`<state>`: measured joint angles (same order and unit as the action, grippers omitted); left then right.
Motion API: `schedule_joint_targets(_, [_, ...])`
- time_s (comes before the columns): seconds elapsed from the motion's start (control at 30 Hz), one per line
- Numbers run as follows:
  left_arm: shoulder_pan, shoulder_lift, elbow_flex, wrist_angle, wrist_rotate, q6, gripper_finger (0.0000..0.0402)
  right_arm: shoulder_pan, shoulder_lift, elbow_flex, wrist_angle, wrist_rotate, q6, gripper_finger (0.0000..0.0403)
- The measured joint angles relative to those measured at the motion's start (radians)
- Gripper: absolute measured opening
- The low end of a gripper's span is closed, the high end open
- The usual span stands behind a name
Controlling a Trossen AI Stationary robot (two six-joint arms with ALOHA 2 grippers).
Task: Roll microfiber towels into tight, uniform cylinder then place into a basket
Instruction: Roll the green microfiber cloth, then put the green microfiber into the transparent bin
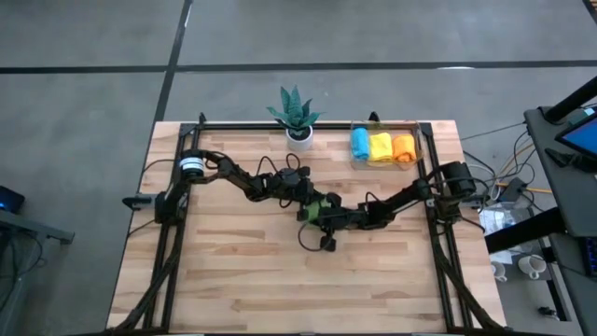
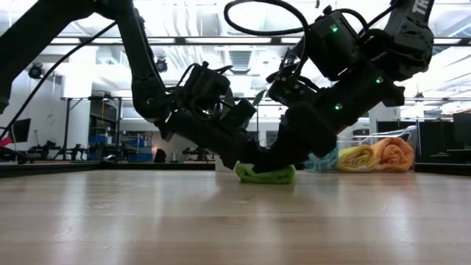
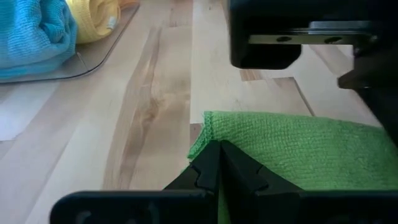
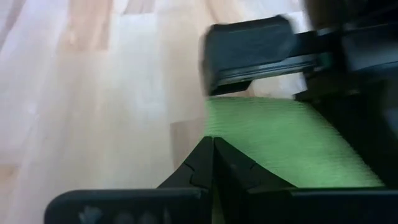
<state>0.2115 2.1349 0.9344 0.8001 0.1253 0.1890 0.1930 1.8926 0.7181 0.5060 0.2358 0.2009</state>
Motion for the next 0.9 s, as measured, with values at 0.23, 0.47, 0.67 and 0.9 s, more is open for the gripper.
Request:
schedule_joint_targets(0.23, [0.01,0.002,-0.001,-0.003,-0.039,0.002,0.0,0.025,-0.02,-0.004,-0.044,-0.115,-0.037,0.0008])
schedule_joint_targets(0.47, [0.008,0.002,-0.002,-0.002,-0.035,0.002,0.0,0.051,-0.103,-0.004,-0.145,-0.122,-0.045,0.0008])
schedule_joint_targets(0.67, [0.007,0.002,-0.002,-0.001,-0.035,0.002,0.0,0.06,-0.296,-0.012,-0.333,0.012,-0.013,0.0008])
schedule_joint_targets(0.9, [0.006,0.002,-0.003,0.004,-0.034,0.002,0.0,0.0,-0.47,-0.047,-0.532,0.264,0.304,0.0011])
